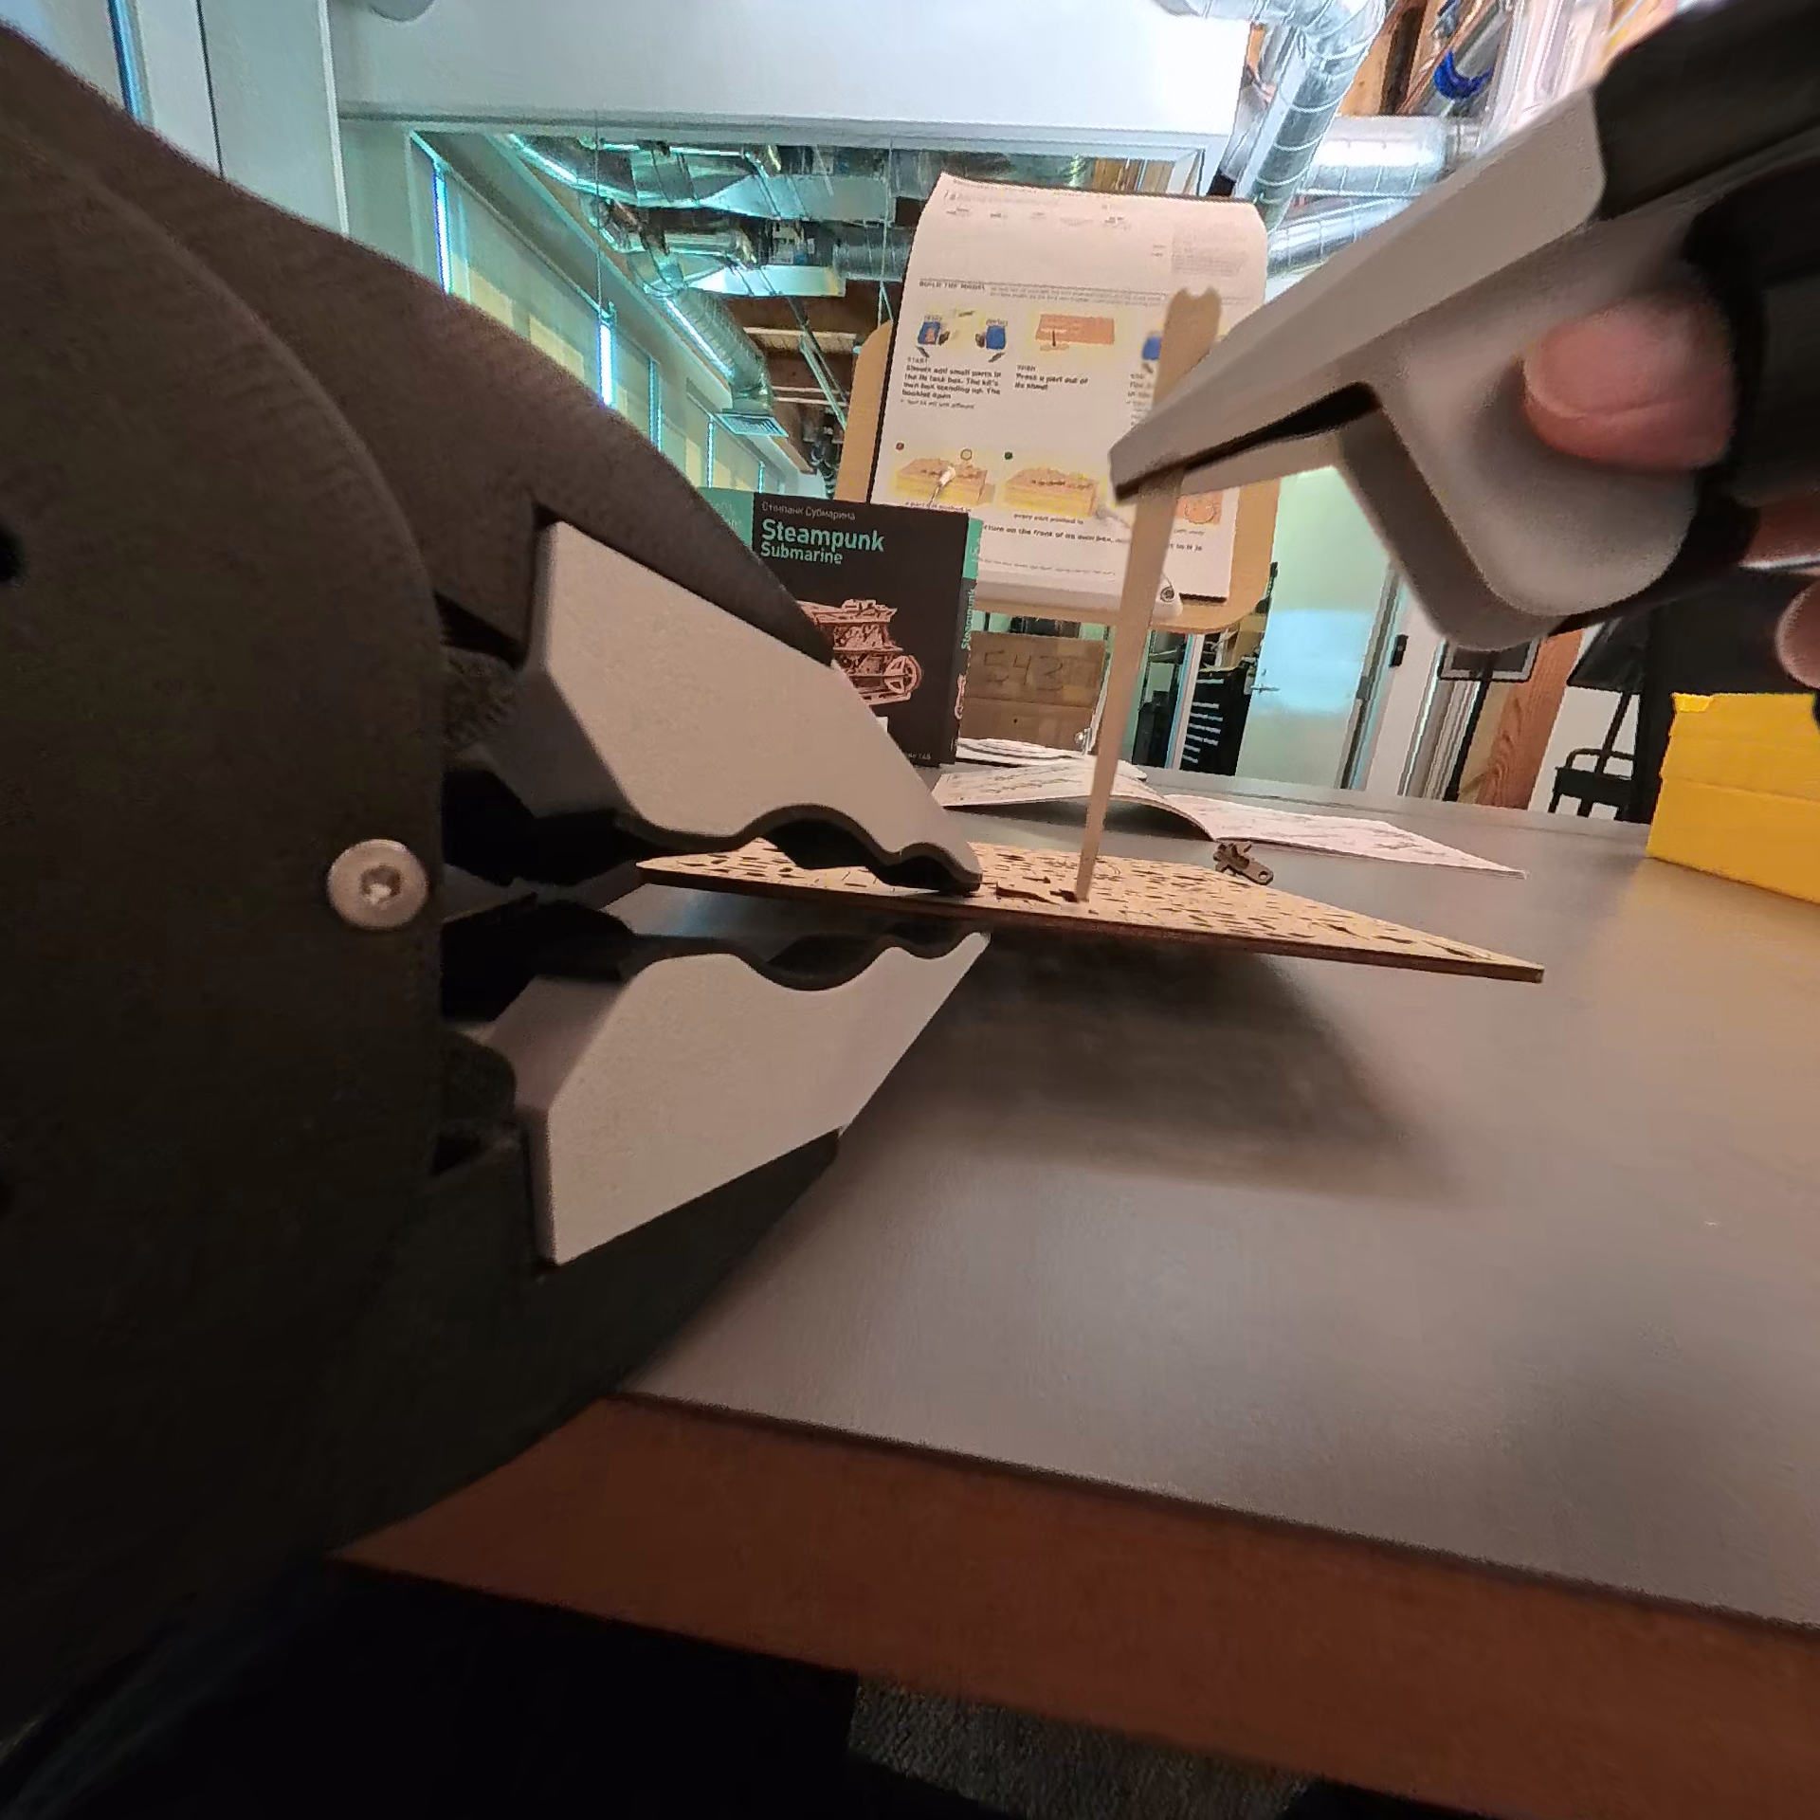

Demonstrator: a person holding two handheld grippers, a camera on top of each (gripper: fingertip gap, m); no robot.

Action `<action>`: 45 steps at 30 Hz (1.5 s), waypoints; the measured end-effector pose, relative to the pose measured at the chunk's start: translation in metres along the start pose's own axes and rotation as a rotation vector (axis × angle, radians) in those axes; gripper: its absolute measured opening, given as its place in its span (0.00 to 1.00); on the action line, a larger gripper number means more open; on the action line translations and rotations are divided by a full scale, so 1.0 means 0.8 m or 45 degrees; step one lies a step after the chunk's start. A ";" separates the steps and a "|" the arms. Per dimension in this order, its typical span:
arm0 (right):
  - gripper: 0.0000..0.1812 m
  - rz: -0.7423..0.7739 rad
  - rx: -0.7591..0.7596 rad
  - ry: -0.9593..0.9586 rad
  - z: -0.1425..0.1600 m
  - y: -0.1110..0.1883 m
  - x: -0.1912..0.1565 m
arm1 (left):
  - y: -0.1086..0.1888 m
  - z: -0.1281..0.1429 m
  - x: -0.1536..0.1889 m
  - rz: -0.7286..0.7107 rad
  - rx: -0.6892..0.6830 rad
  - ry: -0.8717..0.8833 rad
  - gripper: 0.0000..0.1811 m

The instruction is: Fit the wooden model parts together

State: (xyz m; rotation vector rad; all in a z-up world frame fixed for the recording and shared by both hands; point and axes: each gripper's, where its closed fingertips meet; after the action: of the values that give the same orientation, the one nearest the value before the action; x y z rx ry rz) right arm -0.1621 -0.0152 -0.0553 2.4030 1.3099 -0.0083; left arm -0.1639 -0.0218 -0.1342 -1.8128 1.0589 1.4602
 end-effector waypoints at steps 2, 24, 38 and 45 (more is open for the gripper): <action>0.01 0.020 0.064 0.011 -0.004 0.005 0.000 | 0.000 0.000 0.000 0.000 0.000 0.000 0.02; 0.01 0.050 0.190 -0.015 0.009 0.008 -0.004 | -0.001 0.005 0.005 0.043 -0.024 0.006 0.02; 0.01 0.274 0.548 0.053 -0.026 0.069 0.001 | 0.000 0.007 -0.007 -0.079 -0.007 -0.018 0.01; 0.01 0.146 0.561 0.063 0.022 0.061 -0.053 | 0.000 0.009 -0.007 -0.066 -0.019 -0.004 0.01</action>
State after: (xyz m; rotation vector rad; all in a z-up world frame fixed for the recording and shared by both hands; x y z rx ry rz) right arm -0.1431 -0.0789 -0.0469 2.8597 1.2972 -0.2292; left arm -0.1681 -0.0145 -0.1304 -1.8345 0.9951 1.4435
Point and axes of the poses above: each gripper's, where its closed fingertips meet, y back along the fingers, z out of its underside, x = y × z across the jaws, and after that the axes turned 9 degrees about -z, right-handed
